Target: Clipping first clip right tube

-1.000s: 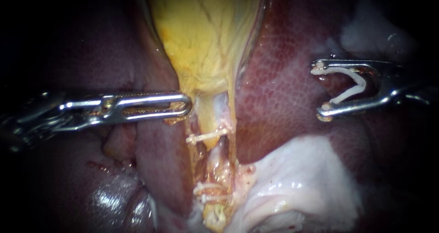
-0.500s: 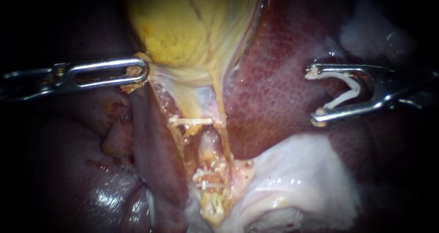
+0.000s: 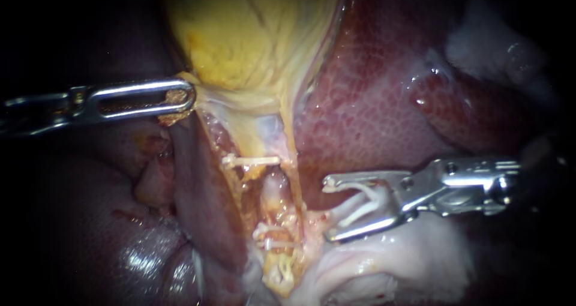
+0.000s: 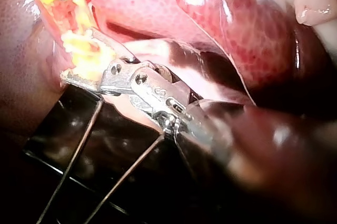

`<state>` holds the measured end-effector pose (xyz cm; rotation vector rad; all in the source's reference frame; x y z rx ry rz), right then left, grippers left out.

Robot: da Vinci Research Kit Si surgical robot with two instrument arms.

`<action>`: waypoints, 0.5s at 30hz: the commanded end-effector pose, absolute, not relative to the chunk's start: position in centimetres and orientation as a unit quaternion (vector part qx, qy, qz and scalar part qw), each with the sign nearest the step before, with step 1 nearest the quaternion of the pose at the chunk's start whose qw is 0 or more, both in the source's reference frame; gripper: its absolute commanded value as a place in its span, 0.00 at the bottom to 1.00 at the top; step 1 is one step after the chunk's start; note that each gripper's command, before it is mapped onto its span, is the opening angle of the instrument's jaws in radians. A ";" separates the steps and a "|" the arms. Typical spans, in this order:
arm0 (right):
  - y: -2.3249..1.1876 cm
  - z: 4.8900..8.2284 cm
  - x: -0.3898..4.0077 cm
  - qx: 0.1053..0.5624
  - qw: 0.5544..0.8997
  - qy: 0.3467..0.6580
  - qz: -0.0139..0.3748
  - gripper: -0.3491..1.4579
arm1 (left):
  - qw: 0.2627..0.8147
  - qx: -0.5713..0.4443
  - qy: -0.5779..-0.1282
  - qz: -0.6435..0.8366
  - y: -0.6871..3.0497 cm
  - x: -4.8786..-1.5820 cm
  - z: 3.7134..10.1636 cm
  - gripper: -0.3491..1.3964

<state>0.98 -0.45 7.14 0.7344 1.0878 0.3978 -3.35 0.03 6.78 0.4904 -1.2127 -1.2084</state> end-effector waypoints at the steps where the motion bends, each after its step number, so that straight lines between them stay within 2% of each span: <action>1: -0.46 7.19 1.01 0.340 0.775 0.499 0.187 0.52 | 0.629 0.214 -0.529 -0.528 0.03 -3.35 6.76 0.00; 7: -0.39 7.42 1.07 0.338 0.779 0.492 0.192 0.52 | 0.629 0.213 -0.529 -0.528 0.01 -3.35 6.74 0.00; 15: -0.29 7.51 1.08 0.332 0.781 0.491 0.197 0.52 | 0.629 0.213 -0.529 -0.528 0.00 -3.34 6.72 0.00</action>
